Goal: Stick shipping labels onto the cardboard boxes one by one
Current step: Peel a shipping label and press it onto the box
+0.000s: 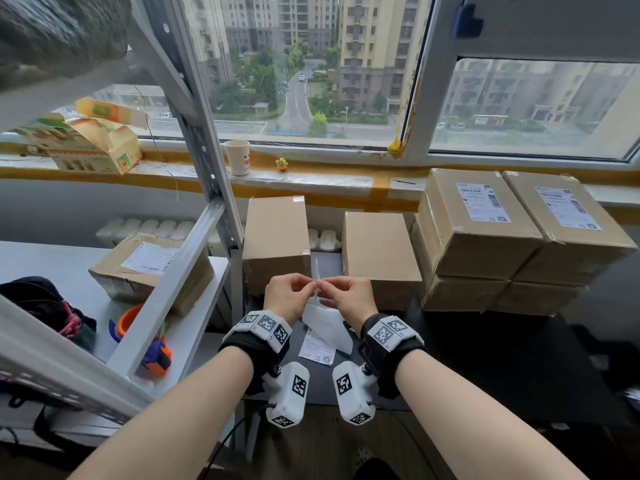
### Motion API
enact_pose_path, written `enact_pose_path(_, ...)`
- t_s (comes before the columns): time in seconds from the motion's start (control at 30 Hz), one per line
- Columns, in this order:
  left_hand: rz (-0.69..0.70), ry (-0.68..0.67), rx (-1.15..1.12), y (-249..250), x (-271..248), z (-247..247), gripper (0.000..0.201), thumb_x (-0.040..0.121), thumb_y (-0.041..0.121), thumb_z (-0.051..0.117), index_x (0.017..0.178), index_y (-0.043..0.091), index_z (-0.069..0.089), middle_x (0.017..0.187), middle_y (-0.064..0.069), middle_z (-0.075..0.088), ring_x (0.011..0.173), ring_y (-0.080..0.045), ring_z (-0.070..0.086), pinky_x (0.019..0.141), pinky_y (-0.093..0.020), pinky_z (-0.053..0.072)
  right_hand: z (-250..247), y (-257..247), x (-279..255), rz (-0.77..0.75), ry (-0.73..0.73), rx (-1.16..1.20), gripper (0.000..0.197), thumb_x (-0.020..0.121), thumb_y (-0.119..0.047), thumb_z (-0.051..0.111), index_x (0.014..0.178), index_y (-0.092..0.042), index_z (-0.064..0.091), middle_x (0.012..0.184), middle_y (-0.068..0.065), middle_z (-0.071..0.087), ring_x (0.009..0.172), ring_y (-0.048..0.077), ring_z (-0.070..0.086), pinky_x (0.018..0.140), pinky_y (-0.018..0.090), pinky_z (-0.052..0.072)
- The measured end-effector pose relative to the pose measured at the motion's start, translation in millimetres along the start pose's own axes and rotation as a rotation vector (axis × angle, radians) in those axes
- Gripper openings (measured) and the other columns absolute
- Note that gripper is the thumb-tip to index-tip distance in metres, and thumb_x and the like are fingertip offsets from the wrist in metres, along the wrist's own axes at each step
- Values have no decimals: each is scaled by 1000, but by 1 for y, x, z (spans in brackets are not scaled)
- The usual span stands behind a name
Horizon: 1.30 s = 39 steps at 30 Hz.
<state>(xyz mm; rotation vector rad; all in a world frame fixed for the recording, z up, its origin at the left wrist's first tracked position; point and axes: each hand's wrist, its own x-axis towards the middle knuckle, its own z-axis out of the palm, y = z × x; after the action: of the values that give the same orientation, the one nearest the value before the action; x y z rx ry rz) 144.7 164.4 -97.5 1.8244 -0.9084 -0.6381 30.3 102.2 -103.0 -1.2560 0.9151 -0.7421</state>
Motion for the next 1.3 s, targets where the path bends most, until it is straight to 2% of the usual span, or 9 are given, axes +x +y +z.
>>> enact_pose_path(0.13, -25, 25, 64, -1, 0, -1, 4, 78, 16, 72, 74, 14, 73, 68, 2, 67, 66, -9, 61, 71, -22, 48, -2, 5, 3, 45, 21, -12, 9, 85, -2, 65, 85, 7, 68, 79, 15, 67, 68, 19, 66, 64, 20, 57)
enact_pose_path(0.3, -119, 74, 68, -14, 6, -3, 17, 71, 11, 75, 61, 21, 68, 65, -1, 69, 62, -16, 64, 71, -30, 58, -9, 14, 12, 90, 54, -27, 11, 89, -1, 59, 78, -2, 61, 72, 12, 63, 62, 18, 64, 57, 19, 57)
enact_pose_path(0.4, -173, 76, 44, -23, 11, -6, 10, 71, 8, 76, 74, 16, 73, 73, -5, 72, 67, -16, 65, 79, -33, 58, -15, 17, 18, 101, 84, -55, 14, 89, -1, 58, 76, -4, 60, 68, 11, 61, 58, 16, 63, 54, 18, 56)
enact_pose_path(0.5, -244, 77, 40, -33, 18, -11, 17, 71, 14, 77, 88, 12, 77, 81, -4, 75, 75, -14, 69, 85, -31, 56, -24, 18, 27, 104, 121, -99, 16, 90, -3, 58, 74, -7, 60, 67, 10, 62, 60, 17, 63, 52, 17, 55)
enact_pose_path(0.73, -379, 171, 144, -45, 34, -25, 7, 72, 13, 71, 76, 15, 78, 77, -4, 74, 82, -20, 69, 85, -32, 56, -43, 14, 53, 75, 257, -215, 12, 89, -6, 59, 77, -6, 62, 75, 15, 65, 61, 19, 65, 61, 24, 59)
enact_pose_path(0.9, -484, 209, 250, -60, 40, -36, 9, 71, 11, 67, 67, 13, 74, 74, -5, 71, 74, -23, 66, 67, -27, 51, -50, 6, 68, -8, 302, -317, 8, 90, -8, 57, 84, -8, 61, 82, 13, 67, 66, 19, 66, 73, 34, 60)
enact_pose_path(1.1, -549, 214, 253, -75, 45, -37, 13, 72, 10, 66, 62, 14, 72, 72, -7, 72, 74, -26, 67, 69, -28, 53, -55, -2, 81, -82, 351, -420, 8, 92, -11, 56, 89, -10, 62, 85, 12, 68, 65, 17, 67, 63, 21, 59)
enact_pose_path(1.23, -577, 214, 212, -87, 51, -33, 21, 73, 8, 66, 53, 15, 68, 65, -8, 71, 69, -25, 70, 72, -36, 60, -58, -5, 88, -99, 386, -439, 9, 93, -11, 55, 90, -9, 63, 87, 16, 70, 69, 22, 69, 70, 33, 60)
enact_pose_path(1.3, -582, 198, 186, -95, 55, -30, 23, 70, 8, 67, 49, 16, 67, 61, -7, 70, 66, -26, 70, 70, -39, 61, -59, -6, 90, -100, 374, -447, 8, 93, -12, 55, 90, -9, 63, 88, 16, 70, 69, 22, 69, 70, 32, 60)
